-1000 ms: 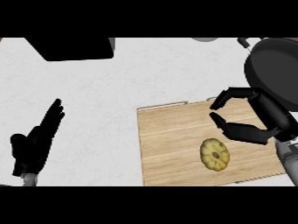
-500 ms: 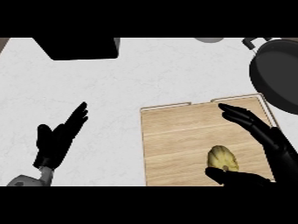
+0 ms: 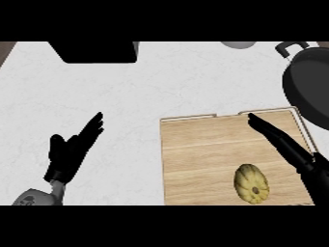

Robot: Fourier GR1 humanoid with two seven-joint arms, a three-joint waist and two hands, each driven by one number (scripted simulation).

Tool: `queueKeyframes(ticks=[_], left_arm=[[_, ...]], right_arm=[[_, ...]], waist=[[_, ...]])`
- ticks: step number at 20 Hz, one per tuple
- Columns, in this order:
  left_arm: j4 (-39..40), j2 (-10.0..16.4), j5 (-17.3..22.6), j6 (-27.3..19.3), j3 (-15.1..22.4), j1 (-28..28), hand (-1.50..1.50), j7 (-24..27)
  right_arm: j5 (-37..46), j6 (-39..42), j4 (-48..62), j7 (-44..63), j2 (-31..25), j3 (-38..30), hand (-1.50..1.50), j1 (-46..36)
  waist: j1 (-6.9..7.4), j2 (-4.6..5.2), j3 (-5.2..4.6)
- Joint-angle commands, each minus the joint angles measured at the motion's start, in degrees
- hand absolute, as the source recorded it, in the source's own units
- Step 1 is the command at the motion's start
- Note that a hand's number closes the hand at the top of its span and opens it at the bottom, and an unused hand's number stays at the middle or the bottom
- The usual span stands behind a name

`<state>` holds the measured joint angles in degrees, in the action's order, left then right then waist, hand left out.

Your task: Pick the squash from the tray and place it in the pot

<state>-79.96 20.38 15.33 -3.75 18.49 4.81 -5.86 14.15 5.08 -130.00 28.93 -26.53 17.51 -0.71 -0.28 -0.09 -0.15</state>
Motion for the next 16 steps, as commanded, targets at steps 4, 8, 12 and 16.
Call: queueKeyframes(ticks=[4, 8, 12, 16], left_arm=[[5.0, -3.2, -2.4, 0.1, 0.2, 3.4, 0.00, 0.7], [2.8, -2.5, -1.7, 0.9, -0.6, 1.5, 0.00, 0.9], [0.7, -2.6, -2.7, 1.7, -1.2, -1.7, 0.00, 1.2], [0.7, -3.7, -3.5, 3.0, -3.3, 1.7, 0.00, -1.9]], right_arm=[[-5.1, 4.9, 4.9, 18.0, 2.9, 1.2, -1.50, -6.9], [-7.0, 11.2, 11.6, 18.4, 0.9, 4.6, -1.50, -6.4], [-5.7, 15.4, 15.0, 14.9, 0.2, 4.1, -1.50, -5.5], [-3.1, 18.3, 21.0, 7.4, -1.0, -1.1, -1.50, -5.1]], waist=[[0.36, 0.26, 0.07], [0.76, 0.25, 0.11], [0.44, 0.07, 0.16], [0.27, 0.08, 0.16]])
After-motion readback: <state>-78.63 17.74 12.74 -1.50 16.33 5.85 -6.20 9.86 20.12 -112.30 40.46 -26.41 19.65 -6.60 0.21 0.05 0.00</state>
